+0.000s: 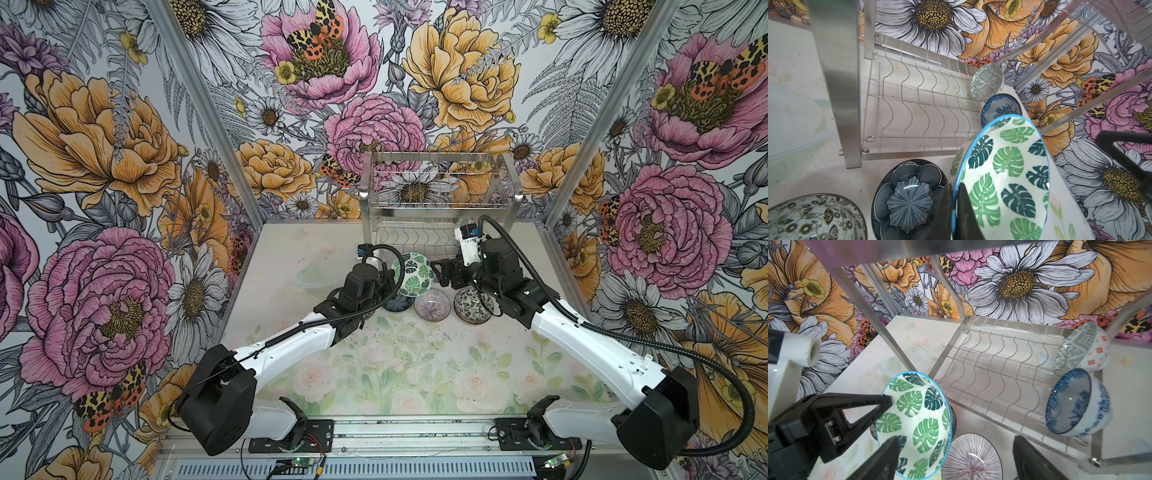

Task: Load the bowls into the dish rack
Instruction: 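Lift the green leaf bowl on edge with the left gripper while the right approaches, then grasp the raised green leaf bowl rim with the right gripper while the left releases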

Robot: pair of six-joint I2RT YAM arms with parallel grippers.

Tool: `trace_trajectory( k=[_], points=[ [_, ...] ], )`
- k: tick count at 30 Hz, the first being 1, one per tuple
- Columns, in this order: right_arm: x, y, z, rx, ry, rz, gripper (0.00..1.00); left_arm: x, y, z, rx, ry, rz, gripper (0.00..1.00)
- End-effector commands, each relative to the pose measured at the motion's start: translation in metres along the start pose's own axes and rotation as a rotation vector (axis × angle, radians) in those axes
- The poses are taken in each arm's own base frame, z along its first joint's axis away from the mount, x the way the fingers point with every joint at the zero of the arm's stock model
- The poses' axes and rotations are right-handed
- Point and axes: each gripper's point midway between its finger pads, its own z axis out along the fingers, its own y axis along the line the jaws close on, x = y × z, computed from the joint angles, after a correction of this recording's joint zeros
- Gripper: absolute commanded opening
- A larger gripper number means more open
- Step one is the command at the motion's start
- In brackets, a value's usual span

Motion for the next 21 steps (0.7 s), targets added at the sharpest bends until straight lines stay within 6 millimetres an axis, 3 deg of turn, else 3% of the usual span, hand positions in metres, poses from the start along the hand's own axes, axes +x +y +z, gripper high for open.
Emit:
trace_trajectory(
  k=[1, 8, 15, 21],
  points=[
    [-0.017, 0.01, 0.006, -0.044, -0.045, 0.065, 0.82, -0.042, -0.022, -0.017, 0.096, -0.147, -0.068, 0.0],
    [-0.008, 0.01, 0.025, -0.064, -0.02, 0.12, 0.67, -0.046, -0.024, -0.018, 0.114, -0.155, -0.07, 0.0],
    [-0.004, 0.019, 0.037, -0.116, -0.004, 0.164, 0.39, -0.044, -0.023, -0.015, 0.113, -0.147, -0.071, 0.0],
    [0.001, 0.026, 0.044, -0.139, 0.012, 0.174, 0.29, -0.043, -0.024, -0.012, 0.115, -0.142, -0.07, 0.0]
  ],
)
